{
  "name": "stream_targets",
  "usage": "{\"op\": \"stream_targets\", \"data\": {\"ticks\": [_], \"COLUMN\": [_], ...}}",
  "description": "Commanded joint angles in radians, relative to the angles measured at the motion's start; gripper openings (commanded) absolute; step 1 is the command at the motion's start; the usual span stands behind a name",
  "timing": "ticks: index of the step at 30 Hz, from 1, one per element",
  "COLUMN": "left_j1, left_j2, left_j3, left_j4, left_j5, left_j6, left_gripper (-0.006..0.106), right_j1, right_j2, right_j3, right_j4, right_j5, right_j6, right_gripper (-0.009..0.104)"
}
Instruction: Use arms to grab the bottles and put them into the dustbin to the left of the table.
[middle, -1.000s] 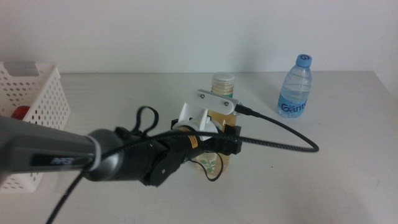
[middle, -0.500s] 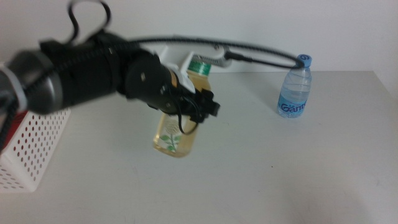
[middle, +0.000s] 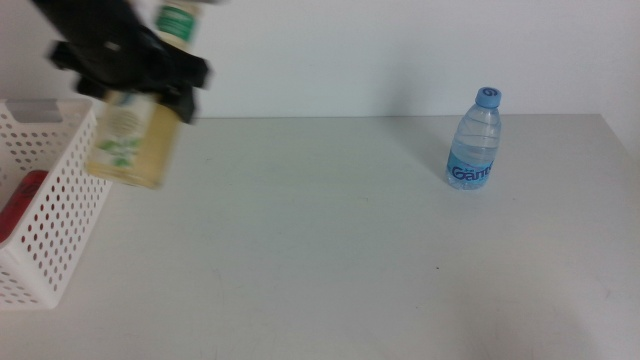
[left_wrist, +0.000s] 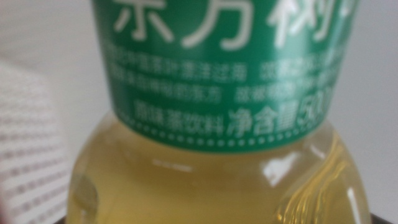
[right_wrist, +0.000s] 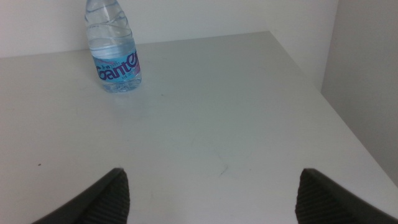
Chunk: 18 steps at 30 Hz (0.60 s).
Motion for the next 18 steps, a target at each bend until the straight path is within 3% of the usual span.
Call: {"op": "stream_targets", "data": {"ticks": [1, 12, 18], "left_j1": [0.096, 0.471, 0.587], "left_j2": [-0.066, -0.056, 0.010], "left_j3": [-0.086, -0.184, -0.183], "left_j4": [-0.008, -0.024, -0.024], "left_j5": [0.018, 0.116, 0.116], "left_j6": [0.014, 0.181, 0.198], "left_gripper": [-0.002, -0.002, -0.002], "right_j1": [-0.001, -0.001, -0.001], "right_j2": [-0.021, -0.021, -0.021], "right_j3": [-0.010, -0.010, -0.010], "right_j4": [-0.012, -0.012, -0.012], "right_j5": [-0.077, -0.077, -0.077], "right_j6": [-0.005, -0.005, -0.005], "right_gripper": [0.093, 0.093, 0.093]}}
